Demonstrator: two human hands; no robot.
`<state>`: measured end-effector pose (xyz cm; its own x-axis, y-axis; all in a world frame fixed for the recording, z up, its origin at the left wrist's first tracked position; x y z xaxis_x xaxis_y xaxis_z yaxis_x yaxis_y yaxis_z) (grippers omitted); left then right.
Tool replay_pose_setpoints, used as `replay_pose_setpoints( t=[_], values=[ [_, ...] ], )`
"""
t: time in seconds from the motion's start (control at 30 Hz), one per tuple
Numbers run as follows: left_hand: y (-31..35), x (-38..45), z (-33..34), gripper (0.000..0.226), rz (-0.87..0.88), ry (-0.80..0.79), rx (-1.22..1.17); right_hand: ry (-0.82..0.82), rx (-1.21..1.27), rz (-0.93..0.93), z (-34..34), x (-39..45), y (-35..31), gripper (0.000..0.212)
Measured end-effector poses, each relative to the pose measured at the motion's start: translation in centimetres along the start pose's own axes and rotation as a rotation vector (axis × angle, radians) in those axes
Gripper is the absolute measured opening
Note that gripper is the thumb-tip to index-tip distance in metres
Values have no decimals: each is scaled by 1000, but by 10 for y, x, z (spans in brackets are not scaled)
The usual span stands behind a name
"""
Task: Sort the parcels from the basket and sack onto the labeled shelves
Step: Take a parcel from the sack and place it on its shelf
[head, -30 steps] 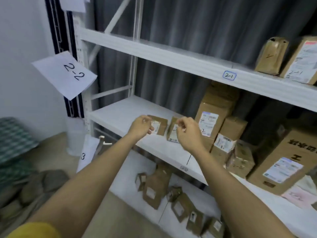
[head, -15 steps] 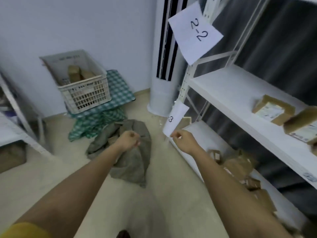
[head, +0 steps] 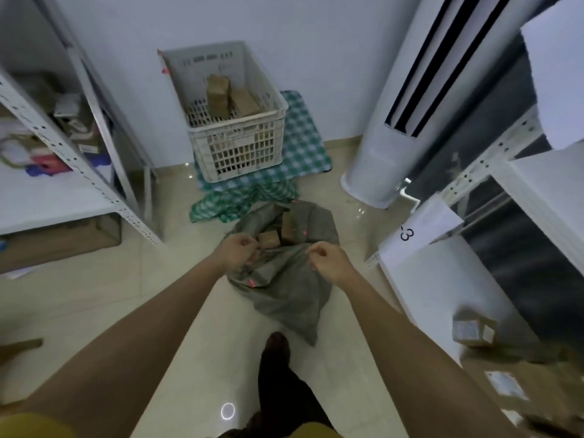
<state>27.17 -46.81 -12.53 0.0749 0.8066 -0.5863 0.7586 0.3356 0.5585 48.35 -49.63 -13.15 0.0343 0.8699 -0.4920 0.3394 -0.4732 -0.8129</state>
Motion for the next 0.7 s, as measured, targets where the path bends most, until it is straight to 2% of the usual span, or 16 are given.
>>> replay_pose_setpoints(
  t=[0.33, 0.5, 0.6, 0.7],
  values=[
    [-17, 124, -52, 16, -45, -38, 111, -61, -2, 189, 42, 123, 6, 19],
    [-29, 203, -56, 24, 0, -147, 259, -15, 77, 326, 75, 171, 30, 23],
    [-41, 252, -50, 25, 16, -206, 340, 77, 141, 377, 96, 200, 50, 31],
    [-58, 300, -30, 27, 44, -251, 424, 111, 196, 441, 120, 232, 76, 24]
  ],
)
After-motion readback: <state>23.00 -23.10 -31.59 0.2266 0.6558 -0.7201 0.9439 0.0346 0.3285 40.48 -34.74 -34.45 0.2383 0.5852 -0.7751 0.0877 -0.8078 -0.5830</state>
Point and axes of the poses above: each hand's wrist, its own x-axis towards the middle knuckle, its own z-axis out of the palm, y = z × x, the point moved 8 cm from there along x, towards the middle knuckle, and after that the axes turned 15 degrees about x, right-handed, at the moved point
